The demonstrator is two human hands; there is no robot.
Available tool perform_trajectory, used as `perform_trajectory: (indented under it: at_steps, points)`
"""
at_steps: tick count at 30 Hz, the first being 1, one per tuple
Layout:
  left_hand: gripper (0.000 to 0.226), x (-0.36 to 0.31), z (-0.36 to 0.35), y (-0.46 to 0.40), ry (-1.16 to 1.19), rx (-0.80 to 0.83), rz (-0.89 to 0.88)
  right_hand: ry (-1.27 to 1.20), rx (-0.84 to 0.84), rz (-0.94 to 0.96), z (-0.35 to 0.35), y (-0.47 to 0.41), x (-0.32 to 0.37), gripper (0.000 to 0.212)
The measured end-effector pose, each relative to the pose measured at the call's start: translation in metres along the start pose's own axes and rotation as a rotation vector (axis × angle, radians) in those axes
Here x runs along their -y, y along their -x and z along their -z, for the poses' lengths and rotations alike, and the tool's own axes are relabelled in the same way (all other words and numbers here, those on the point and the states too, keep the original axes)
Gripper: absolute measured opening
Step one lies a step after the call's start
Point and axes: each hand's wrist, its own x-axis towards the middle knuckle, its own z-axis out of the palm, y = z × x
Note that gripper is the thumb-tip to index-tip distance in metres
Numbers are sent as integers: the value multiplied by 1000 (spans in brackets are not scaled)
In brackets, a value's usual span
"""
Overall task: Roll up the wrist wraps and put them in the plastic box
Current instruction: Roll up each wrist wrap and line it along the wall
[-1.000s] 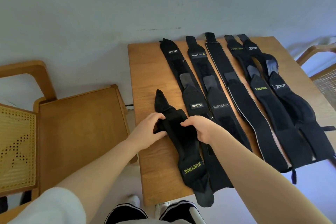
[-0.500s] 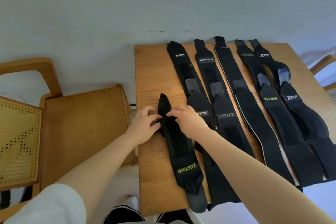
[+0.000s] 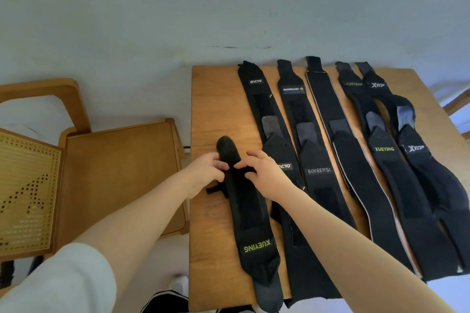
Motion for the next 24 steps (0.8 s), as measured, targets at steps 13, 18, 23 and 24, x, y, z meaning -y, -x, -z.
perform_trajectory:
  at_steps: [13, 18, 23, 24]
  points:
    - [33, -8, -21, -3, 54, -208, -121, 25, -45, 2, -6, 3, -4, 38]
    - [20, 1, -29, 3, -77, -260, -247, 2, -79, -19, -9, 2, -6, 37]
    - [42, 14, -26, 15, -383, -154, -480, -33, -222, -6, -24, 10, -4, 31]
    - [49, 15, -26, 15, -464, -137, -499, -42, -261, -11, -27, 11, -4, 29]
